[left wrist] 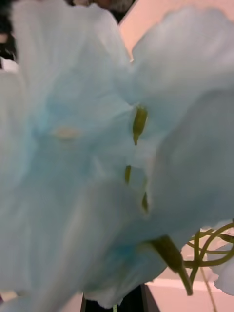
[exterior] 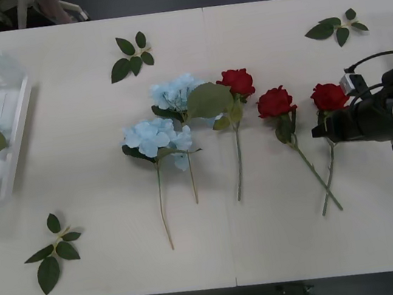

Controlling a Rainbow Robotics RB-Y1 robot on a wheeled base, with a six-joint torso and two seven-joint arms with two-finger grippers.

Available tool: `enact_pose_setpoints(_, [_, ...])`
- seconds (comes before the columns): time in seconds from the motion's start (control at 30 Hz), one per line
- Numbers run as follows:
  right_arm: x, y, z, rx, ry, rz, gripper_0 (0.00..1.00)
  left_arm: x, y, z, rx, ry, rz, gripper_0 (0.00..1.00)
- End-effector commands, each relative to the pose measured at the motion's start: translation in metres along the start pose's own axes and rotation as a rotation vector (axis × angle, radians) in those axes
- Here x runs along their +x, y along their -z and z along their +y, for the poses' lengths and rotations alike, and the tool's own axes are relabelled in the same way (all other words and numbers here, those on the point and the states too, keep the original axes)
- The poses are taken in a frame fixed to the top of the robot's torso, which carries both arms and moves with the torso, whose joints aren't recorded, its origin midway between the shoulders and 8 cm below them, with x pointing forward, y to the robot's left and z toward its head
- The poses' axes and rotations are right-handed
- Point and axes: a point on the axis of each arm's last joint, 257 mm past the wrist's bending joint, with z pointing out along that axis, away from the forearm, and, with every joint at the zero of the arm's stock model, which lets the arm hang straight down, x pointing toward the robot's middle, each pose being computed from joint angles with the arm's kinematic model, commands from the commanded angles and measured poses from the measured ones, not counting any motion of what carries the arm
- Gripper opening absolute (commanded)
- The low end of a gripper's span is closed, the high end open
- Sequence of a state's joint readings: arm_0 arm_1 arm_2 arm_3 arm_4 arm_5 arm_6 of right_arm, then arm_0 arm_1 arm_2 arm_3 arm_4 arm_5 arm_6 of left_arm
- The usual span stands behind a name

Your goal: Put the red flowers into the right box and the blue flowers into the left box

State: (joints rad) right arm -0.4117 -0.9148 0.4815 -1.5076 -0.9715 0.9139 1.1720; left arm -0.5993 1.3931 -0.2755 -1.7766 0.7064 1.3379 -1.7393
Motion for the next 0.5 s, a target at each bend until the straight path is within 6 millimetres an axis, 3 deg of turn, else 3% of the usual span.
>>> enact_pose_setpoints(0.03, [-0.012,-0.001,-0.002,0.024,-0.012,-0.022,0.95,0.062,-0.053,-0.014,-0.038,-0.155,0.116,0.0])
enact_pose_setpoints(0.17, [-0.012,-0.01,-0.004,0.037,-0.004,-0.022,0.95,0.117,-0.105,0.023,-0.24,-0.339,0.106,0.0])
enact_pose_setpoints(0.27, [-0.01,-0.017,-0.006,0.045,0.009,-0.03,0.95,0.143,-0.131,0.033,-0.246,-0.337,0.046,0.0])
enact_pose_setpoints(0.43, [-0.01,-0.03,-0.01,0.067,0.044,-0.047,0.91,0.155,-0.14,0.037,-0.25,-0.351,0.034,0.02])
enact_pose_setpoints(0.47, [-0.012,-0.032,-0.011,0.07,0.05,-0.052,0.88,0.155,-0.141,0.036,-0.248,-0.353,0.034,0.18])
enact_pose_setpoints(0.5, [-0.012,-0.037,-0.01,0.07,0.05,-0.058,0.83,0.154,-0.141,0.034,-0.246,-0.352,0.03,0.43])
